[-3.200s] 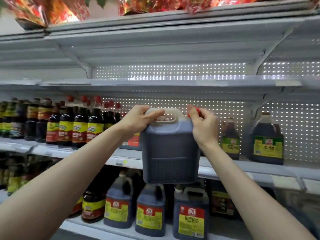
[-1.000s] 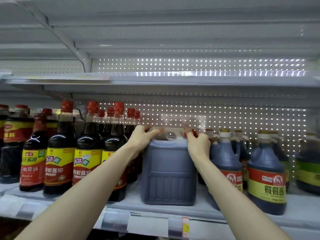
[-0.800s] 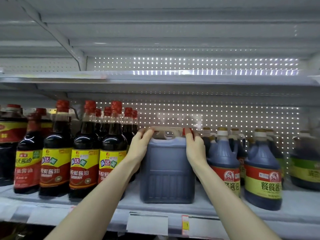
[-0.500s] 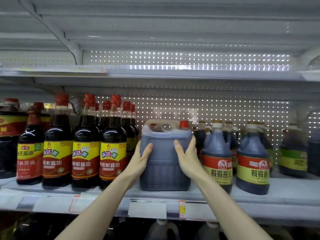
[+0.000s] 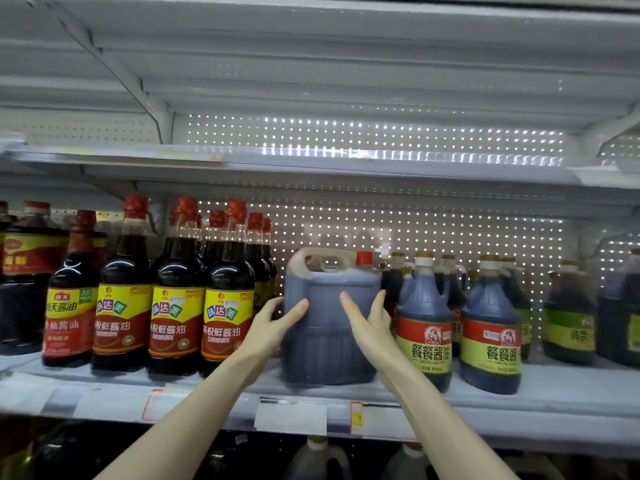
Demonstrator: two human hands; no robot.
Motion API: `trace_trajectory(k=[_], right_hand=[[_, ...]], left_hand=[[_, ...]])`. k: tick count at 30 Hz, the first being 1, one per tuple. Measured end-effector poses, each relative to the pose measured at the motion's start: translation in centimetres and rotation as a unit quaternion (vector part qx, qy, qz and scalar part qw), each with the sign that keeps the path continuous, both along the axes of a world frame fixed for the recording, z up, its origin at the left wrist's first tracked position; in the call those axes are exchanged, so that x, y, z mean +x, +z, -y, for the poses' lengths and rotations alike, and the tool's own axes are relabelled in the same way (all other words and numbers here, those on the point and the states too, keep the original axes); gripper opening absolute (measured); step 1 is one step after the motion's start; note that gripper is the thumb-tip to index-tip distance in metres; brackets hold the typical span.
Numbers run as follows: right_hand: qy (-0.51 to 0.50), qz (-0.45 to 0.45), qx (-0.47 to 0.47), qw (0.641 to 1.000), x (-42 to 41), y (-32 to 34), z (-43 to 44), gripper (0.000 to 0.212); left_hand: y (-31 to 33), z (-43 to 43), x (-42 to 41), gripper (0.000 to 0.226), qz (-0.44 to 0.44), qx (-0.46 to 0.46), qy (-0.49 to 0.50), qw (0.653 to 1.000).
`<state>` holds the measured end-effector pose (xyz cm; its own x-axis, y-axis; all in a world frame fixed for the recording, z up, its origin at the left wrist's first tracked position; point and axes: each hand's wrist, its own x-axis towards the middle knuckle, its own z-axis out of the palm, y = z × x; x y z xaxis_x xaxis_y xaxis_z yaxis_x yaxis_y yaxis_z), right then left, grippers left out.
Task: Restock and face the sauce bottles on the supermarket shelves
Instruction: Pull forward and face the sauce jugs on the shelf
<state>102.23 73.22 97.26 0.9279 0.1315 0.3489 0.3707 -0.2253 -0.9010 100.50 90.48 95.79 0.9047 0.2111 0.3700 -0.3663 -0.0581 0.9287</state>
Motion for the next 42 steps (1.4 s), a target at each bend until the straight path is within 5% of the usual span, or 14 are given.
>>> trace_trajectory(k=[6,14,18,29,34,39,42], right_hand=[[0.030,-0.032,0.031,0.999,0.9,0.5,0.5,0.095],[0.028,-0.042,0.049,0.998,2.2,0.2,-0.2,0.098],[0.047,-0.044,0.045,0.997,2.4,0.3,-0.5,0.102],[0.019,-0.034,-0.010,0.999,0.5,-1.0,-2.1,0.095],[0.038,-0.036,0.015,0.999,0.3,-0.7,-2.5,0.104],[0.100,-0.044,0.094,0.990,1.2,-0.7,-2.7,0.146],[0.095,-0.028,0.113,0.989,1.8,-0.8,-2.6,0.131]], left_hand=[[0.1,1.6,-0.4,0.049,0.022,-0.014,0.053,0.998],[0.8,1.8,-0.4,0.085,0.013,0.070,0.142,0.987],[0.5,2.2,-1.0,0.066,0.006,0.099,0.176,0.979],[-0.6,0.1,-2.2,0.043,0.007,0.002,-0.022,1.000],[-0.4,1.1,-2.3,0.048,0.017,0.052,0.051,0.997],[-0.9,1.3,-3.1,0.051,0.044,0.110,0.098,0.988],[-1.4,1.1,-3.3,0.050,0.066,0.133,0.125,0.981]])
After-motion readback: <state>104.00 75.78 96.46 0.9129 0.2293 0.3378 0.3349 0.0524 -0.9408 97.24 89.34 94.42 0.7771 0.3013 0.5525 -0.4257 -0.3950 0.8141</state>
